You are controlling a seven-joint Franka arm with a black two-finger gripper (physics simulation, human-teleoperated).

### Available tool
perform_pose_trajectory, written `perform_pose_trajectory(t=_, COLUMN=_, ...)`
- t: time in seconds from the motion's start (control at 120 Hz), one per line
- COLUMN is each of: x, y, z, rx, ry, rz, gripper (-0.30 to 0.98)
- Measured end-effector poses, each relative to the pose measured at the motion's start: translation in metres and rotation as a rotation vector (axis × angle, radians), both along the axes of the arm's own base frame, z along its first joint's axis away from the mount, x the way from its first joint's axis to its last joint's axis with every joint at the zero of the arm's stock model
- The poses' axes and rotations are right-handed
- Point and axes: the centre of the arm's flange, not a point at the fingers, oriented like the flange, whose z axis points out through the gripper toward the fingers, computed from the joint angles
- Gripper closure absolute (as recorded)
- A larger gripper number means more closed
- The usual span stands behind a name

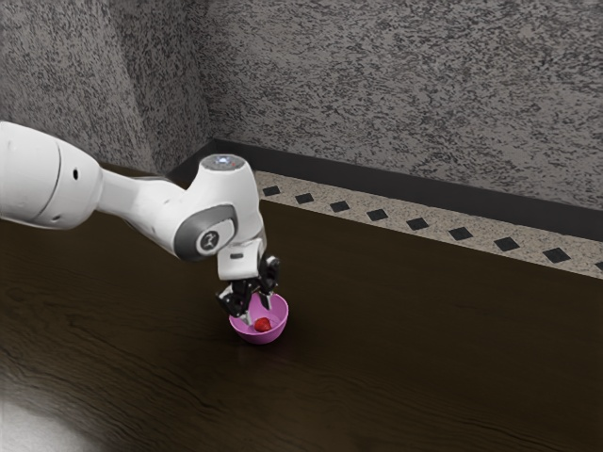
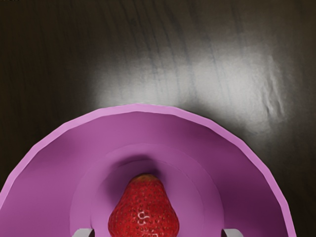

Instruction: Take strawberry from the bowl

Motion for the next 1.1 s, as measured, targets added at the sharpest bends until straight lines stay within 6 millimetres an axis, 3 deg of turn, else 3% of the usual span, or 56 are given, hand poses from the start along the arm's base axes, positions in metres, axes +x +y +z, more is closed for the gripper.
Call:
perform_pose_trajectory(t=0.367, x=0.004, y=0.004, z=-0.024, rx=-0.019, ry=0.009, rz=-0.051, gripper=0.39)
perform_pose_trajectory(t=1.1, x=0.014, y=0.006, z=-0.040, rx=-0.040, ry=0.015, rz=-0.087, gripper=0.45)
